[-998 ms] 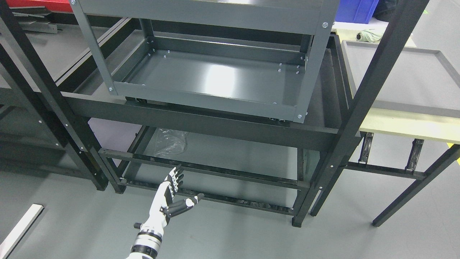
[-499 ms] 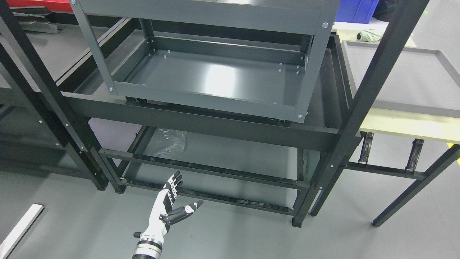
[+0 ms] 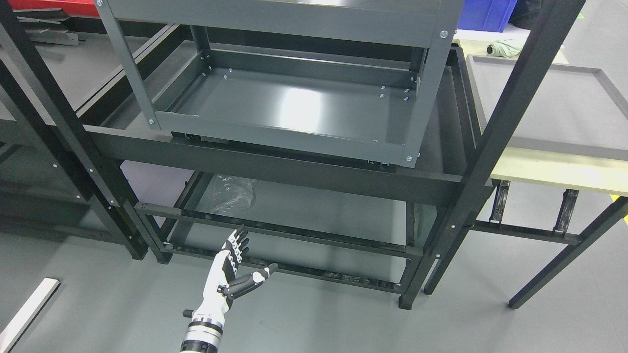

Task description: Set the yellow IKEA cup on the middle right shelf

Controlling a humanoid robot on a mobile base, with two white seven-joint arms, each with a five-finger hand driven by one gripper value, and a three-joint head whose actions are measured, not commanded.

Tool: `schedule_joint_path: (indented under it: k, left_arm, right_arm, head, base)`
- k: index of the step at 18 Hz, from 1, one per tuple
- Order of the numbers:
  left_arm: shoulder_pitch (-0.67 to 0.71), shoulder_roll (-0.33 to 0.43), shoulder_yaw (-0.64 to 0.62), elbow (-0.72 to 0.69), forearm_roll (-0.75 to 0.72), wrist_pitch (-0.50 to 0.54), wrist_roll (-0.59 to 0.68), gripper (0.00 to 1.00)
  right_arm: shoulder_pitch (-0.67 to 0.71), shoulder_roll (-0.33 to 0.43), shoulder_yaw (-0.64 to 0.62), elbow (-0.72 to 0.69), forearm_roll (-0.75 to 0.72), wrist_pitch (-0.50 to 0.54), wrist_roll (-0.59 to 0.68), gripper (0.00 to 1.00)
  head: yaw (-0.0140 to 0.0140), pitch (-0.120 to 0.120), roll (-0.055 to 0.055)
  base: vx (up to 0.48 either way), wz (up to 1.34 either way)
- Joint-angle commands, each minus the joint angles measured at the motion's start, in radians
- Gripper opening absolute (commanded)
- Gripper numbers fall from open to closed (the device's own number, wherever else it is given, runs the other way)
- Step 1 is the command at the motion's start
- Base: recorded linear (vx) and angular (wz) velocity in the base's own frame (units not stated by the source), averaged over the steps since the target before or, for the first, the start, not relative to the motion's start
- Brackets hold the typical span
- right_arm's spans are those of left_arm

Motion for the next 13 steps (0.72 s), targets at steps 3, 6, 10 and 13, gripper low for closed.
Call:
schedule_joint_path:
  k: [3, 6, 10, 13]
  left_arm:
    - [-0.099, 0.034, 0.079, -0.125, -0.001, 0.006, -0.002, 0.99]
    - [-0.104, 0.042, 0.087, -0.125, 0.0, 0.006, -0.002, 0.99]
    - [-0.107, 0.04, 0.087, -0.125, -0.001, 0.008, -0.002, 0.99]
    - [-0.105, 0.04, 0.089, -0.125, -0.001, 0.009, -0.002, 0.99]
  right_arm:
    - [0.014, -0.017, 0.017, 0.0, -0.025, 0.001, -0.001, 0.99]
    - [0.014, -0.017, 0.017, 0.0, -0.025, 0.001, -0.001, 0.99]
    - [0.014, -0.017, 0.017, 0.0, -0.025, 0.001, -0.001, 0.99]
    - [0.014, -0.017, 0.017, 0.0, -0.025, 0.001, -0.001, 0.99]
  head:
    - [0.0, 0.0, 0.0]
    - [0.0, 0.0, 0.0]
    - [0.0, 0.0, 0.0]
    - [0.0, 0.0, 0.0]
  base:
    - [0.0, 0.0]
    - [0.0, 0.0]
    - [0.0, 0.0]
    - [0.0, 0.0]
